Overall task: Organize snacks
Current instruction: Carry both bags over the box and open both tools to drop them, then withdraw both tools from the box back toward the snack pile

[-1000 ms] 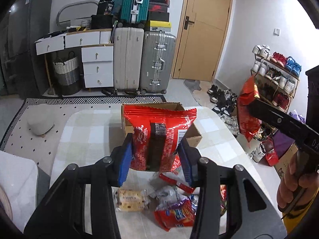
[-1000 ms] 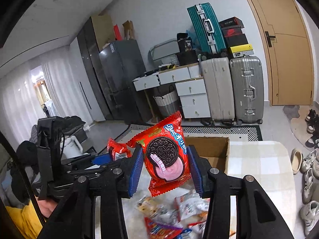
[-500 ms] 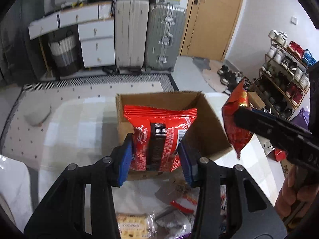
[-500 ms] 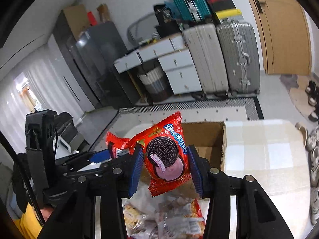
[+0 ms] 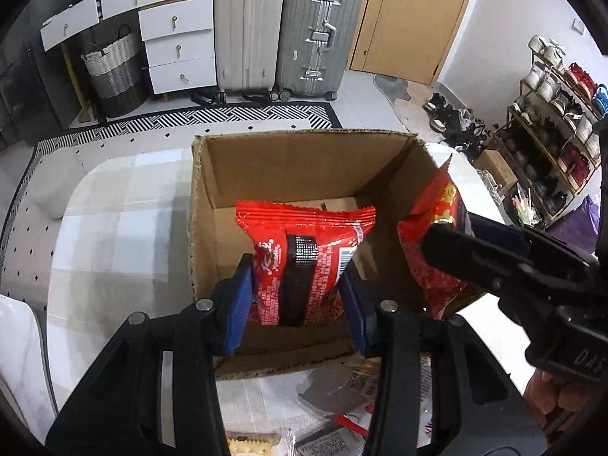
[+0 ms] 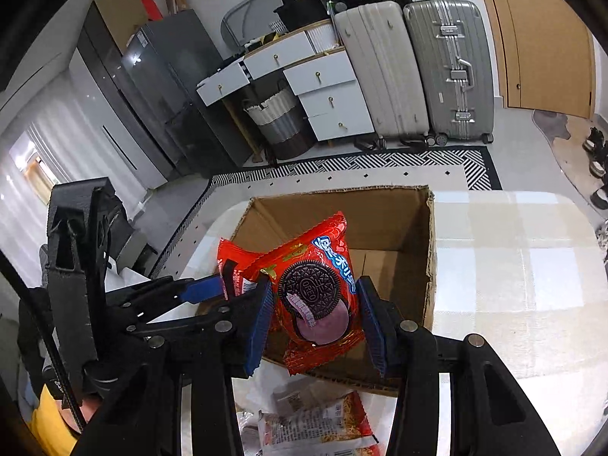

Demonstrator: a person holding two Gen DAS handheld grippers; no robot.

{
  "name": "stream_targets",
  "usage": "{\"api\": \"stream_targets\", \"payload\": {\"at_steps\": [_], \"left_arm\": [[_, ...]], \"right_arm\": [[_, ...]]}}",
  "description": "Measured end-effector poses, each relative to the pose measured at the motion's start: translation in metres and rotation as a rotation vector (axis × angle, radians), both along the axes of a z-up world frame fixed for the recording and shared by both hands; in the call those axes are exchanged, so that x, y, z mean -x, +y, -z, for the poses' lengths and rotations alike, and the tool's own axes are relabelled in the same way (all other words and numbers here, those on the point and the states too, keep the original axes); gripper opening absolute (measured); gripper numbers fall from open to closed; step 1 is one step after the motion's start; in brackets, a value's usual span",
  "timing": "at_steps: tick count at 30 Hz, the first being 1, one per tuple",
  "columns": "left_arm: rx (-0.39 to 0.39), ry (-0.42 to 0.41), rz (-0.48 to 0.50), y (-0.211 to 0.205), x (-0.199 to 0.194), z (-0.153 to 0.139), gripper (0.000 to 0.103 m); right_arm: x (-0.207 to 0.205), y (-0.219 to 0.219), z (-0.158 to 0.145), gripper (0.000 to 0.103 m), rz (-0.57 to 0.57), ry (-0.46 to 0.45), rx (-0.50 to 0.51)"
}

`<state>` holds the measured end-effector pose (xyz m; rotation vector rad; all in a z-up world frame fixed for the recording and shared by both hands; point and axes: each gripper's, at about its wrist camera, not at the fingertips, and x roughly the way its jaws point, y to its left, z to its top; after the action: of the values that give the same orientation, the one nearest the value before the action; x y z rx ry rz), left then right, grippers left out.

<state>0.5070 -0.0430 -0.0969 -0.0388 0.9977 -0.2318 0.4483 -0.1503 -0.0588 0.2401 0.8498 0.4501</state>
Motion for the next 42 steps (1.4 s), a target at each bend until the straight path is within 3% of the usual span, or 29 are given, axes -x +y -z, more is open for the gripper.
{"api": "stream_targets", "payload": {"at_steps": [11, 25, 30, 35, 38, 42], "left_arm": [[-0.009, 0.03, -0.008, 0.001, -0.015, 0.033, 0.041], [-0.01, 0.011, -0.021, 0.02, 0.016, 0.03, 0.041], [-0.012, -0.008, -0.032, 0.026, 0.044, 0.013, 0.045], [-0.018, -0.07, -0.039, 0.035, 0.085, -0.02, 0.049], [-0.006, -0.118, -0.05, 0.039, 0.119, -0.044, 0.064], [-0.006, -0.187, -0.06, 0.043, 0.169, -0.076, 0.075]], "right_arm": [[-0.005, 0.005, 0.014, 0.045, -0.003, 0.026, 0.044], [-0.013, 0.005, 0.025, 0.045, 0.02, 0.077, 0.075], [-0.008, 0.008, 0.018, 0.048, 0.039, 0.048, 0.126], [0.019, 0.005, -0.01, 0.048, 0.039, -0.006, 0.076], [0.048, 0.003, -0.035, 0.048, 0.037, -0.062, 0.073], [0.095, -0.001, -0.066, 0.051, 0.031, -0.139, 0.056]]}}
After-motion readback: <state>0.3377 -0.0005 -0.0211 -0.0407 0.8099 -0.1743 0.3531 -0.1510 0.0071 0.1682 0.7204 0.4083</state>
